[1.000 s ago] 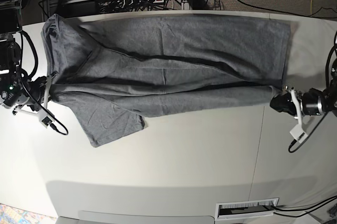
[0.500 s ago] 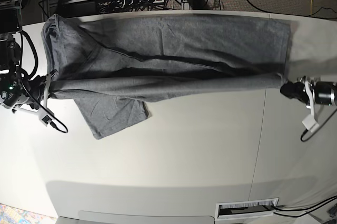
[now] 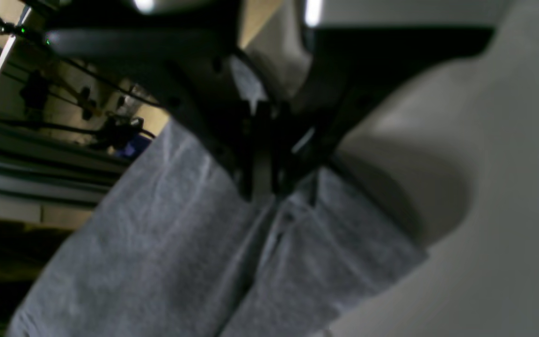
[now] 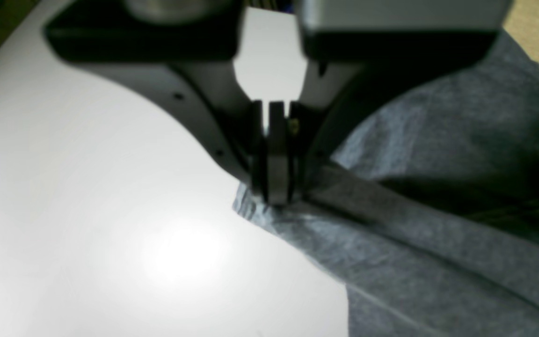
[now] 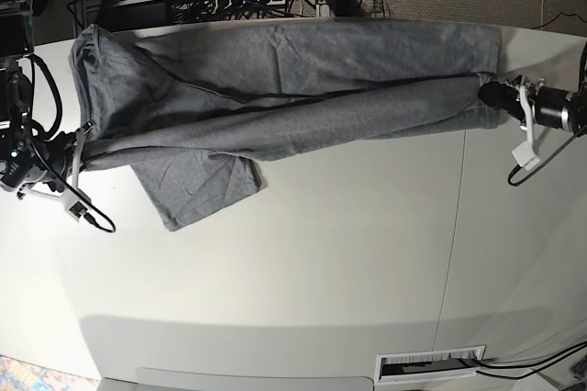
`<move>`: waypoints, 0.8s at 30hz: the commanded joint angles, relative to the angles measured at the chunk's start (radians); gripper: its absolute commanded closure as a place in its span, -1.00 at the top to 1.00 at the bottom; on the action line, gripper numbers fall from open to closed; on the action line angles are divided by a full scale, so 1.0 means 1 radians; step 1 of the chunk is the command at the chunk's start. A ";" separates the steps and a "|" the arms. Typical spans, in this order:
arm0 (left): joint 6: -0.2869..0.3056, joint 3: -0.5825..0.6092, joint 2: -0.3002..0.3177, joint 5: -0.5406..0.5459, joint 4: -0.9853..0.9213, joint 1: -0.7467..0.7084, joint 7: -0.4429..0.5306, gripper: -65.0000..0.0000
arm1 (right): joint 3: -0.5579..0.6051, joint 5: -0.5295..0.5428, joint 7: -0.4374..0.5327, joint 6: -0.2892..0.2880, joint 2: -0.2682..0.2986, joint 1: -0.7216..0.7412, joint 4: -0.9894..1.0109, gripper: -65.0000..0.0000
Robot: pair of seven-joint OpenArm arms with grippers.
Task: Fold the T-shirt properly
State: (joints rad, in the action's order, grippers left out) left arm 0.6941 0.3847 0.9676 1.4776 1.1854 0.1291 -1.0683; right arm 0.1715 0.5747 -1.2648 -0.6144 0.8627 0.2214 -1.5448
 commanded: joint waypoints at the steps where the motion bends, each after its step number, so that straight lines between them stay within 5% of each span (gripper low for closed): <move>1: 0.004 -0.010 0.029 0.006 0.016 0.000 -0.009 -1.00 | -0.012 -0.011 -0.005 0.005 0.035 0.022 -0.013 -1.00; 17: 0.004 -0.010 0.002 0.006 0.058 -0.030 0.056 -1.00 | -0.077 0.058 -0.030 -0.004 0.080 -0.122 -0.125 -1.00; 24: 0.004 -0.010 0.002 0.006 0.058 -0.029 0.056 -1.00 | -0.149 -0.025 -0.018 -0.011 0.088 -0.212 -0.143 -1.00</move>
State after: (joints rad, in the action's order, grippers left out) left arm 0.6937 0.3847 0.9451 1.4712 1.2354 0.0887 -1.0168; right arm 0.0383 0.5652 -1.2823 -0.6262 0.9199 -0.0036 -1.6768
